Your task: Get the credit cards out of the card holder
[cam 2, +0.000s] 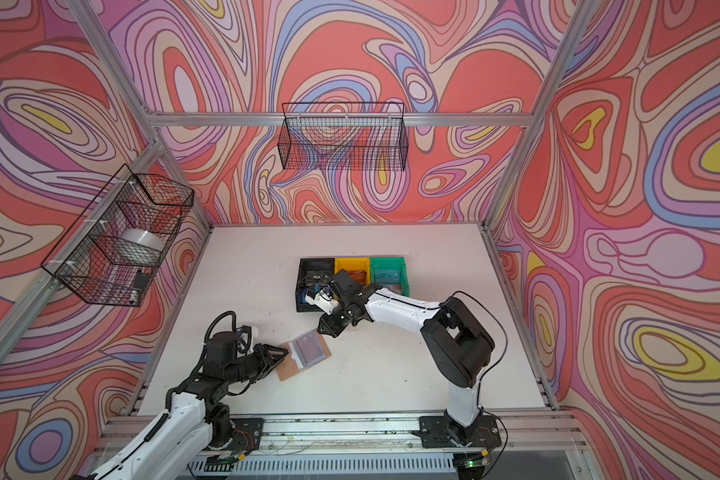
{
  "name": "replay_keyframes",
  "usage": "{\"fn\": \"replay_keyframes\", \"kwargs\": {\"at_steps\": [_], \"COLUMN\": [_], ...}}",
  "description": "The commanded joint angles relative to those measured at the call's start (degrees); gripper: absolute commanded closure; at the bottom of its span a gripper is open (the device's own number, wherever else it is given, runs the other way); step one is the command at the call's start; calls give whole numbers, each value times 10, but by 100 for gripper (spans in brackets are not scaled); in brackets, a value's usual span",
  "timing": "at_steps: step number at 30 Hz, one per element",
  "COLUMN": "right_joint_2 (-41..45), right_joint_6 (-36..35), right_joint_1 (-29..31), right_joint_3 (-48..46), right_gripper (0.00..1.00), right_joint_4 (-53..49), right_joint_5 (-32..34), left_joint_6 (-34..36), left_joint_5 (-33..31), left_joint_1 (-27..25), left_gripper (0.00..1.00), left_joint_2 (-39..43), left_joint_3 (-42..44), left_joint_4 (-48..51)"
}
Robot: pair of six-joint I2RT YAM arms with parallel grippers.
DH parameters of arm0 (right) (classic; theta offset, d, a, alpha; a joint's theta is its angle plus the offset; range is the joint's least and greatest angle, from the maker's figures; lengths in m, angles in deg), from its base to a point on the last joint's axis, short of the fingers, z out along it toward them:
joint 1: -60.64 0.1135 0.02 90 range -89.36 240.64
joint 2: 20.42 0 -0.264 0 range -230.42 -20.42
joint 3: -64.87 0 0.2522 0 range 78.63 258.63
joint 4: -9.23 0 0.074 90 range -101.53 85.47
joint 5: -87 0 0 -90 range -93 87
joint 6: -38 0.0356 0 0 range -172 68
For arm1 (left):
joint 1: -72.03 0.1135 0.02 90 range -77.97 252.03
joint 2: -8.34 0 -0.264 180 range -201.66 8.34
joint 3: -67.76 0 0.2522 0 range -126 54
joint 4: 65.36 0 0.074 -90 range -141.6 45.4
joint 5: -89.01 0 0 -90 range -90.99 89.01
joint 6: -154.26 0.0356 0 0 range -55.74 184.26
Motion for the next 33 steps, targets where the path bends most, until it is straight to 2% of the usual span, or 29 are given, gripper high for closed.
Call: {"fn": "replay_keyframes", "kwargs": {"at_steps": [1, 12, 21, 33], "right_joint_2": [-17, -65, -91, -108], "right_joint_6": [27, 42, 44, 45], "right_joint_1": [3, 10, 15, 29], "right_joint_3": [-3, -8, -2, 15], "right_gripper": [83, 90, 91, 93], "right_joint_4": [5, 16, 20, 15], "right_joint_5": [-23, -48, -49, -54], "left_joint_6": [13, 17, 19, 20], "left_joint_5": [-10, -29, -26, -29], "left_joint_1": [1, 1, 1, 1], "left_gripper": [68, 69, 70, 70], "left_joint_2": [7, 9, -37, -30], "left_joint_3": [-1, 2, 6, 9], "left_joint_4": [34, 52, 17, 24]}}
